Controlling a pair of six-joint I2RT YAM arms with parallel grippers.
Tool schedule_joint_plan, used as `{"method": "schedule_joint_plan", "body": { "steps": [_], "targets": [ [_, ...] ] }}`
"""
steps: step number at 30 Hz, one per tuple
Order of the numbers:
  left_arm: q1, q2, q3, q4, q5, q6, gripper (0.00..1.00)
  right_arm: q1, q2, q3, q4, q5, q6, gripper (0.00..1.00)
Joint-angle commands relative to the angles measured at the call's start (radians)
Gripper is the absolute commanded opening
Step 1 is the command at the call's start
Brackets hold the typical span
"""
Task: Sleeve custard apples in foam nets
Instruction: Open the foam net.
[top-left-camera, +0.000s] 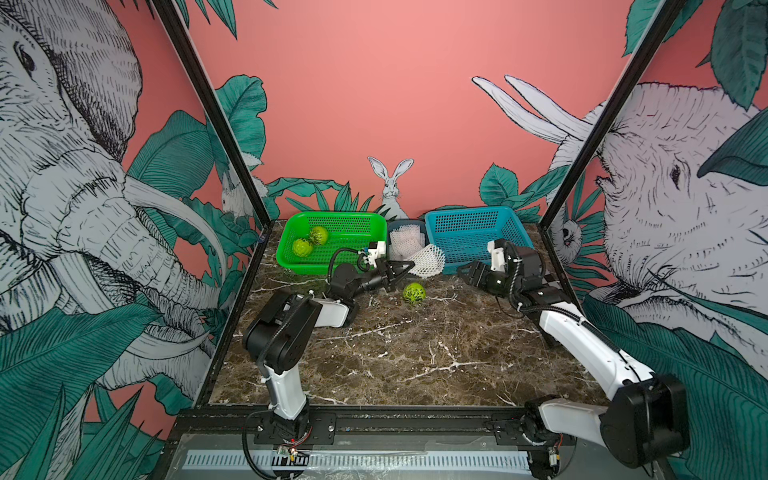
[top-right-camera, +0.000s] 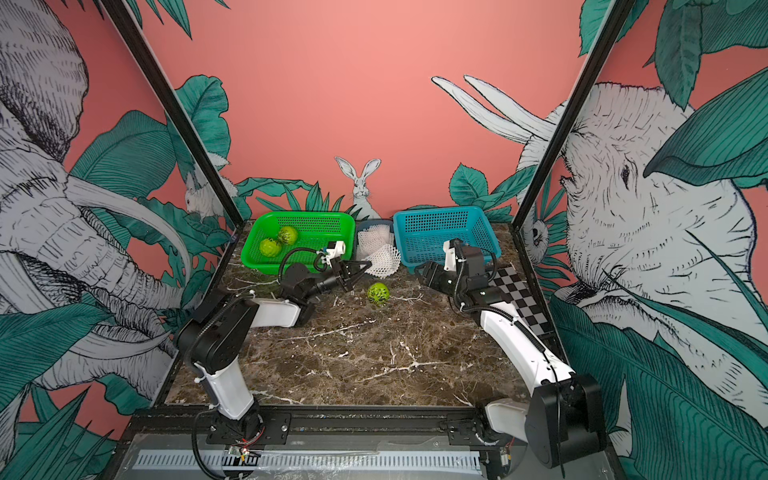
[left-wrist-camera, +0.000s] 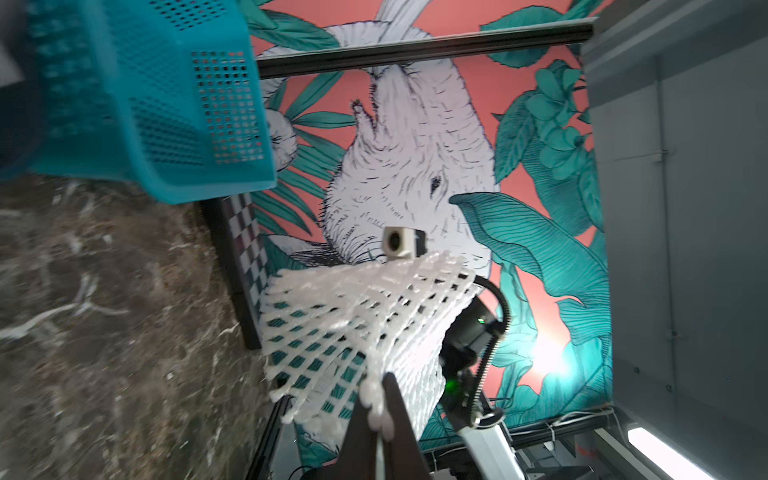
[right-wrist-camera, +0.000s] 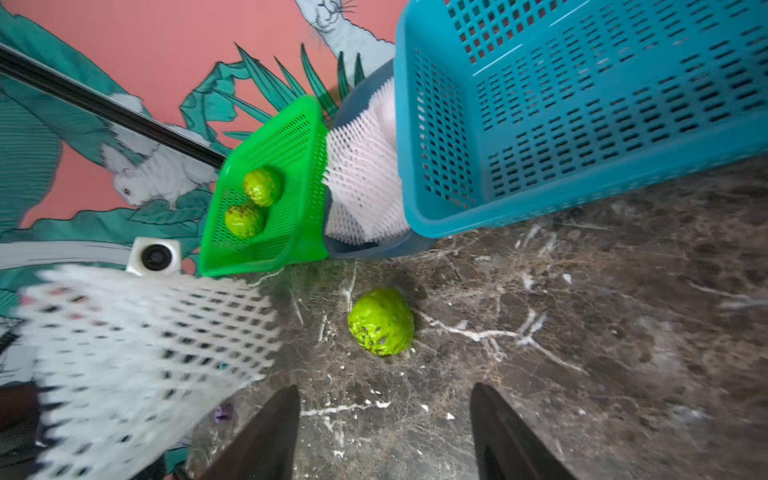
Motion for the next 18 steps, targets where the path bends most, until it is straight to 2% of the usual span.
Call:
{"method": "schedule_joint_plan", "body": {
  "steps": [1,4,5,6,7,13,14,16,18],
  "targets": [
    [-0.025,-0.073,0.085,0.046,0.031,-0.082,0.0,0.002,0.028,-0.04,0.326,-0.232,0.171,0.58],
    [-0.05,-0.097,0.17,0.046,0.078,-0.1,0.0,0.004,0.052,-0.063,0.574,-0.333,0.301,0.58],
    [-0.055,-0.102,0.194,0.047,0.089,-0.103,0.0,0.004,0.063,-0.063,0.668,-0.373,0.351,0.62],
    [-0.059,-0.109,0.218,0.046,0.098,-0.105,0.0,0.004,0.074,-0.072,0.793,-0.401,0.427,0.74],
    [-0.065,-0.113,0.241,0.046,0.106,-0.108,0.0,0.004,0.08,-0.08,0.921,-0.413,0.499,0.98],
    [-0.082,-0.137,0.348,0.048,0.138,-0.116,0.0,-0.005,0.136,-0.08,1.415,-0.385,0.829,0.99],
    [-0.083,-0.142,0.359,0.048,0.142,-0.116,0.0,-0.006,0.153,-0.073,1.473,-0.378,0.872,0.96],
    [-0.091,-0.157,0.377,0.048,0.151,-0.108,0.0,-0.006,0.174,-0.04,1.492,-0.386,0.912,0.82],
    [-0.098,-0.167,0.388,0.049,0.158,-0.102,0.0,-0.003,0.163,-0.012,1.491,-0.408,0.911,0.77]
  ]
}}
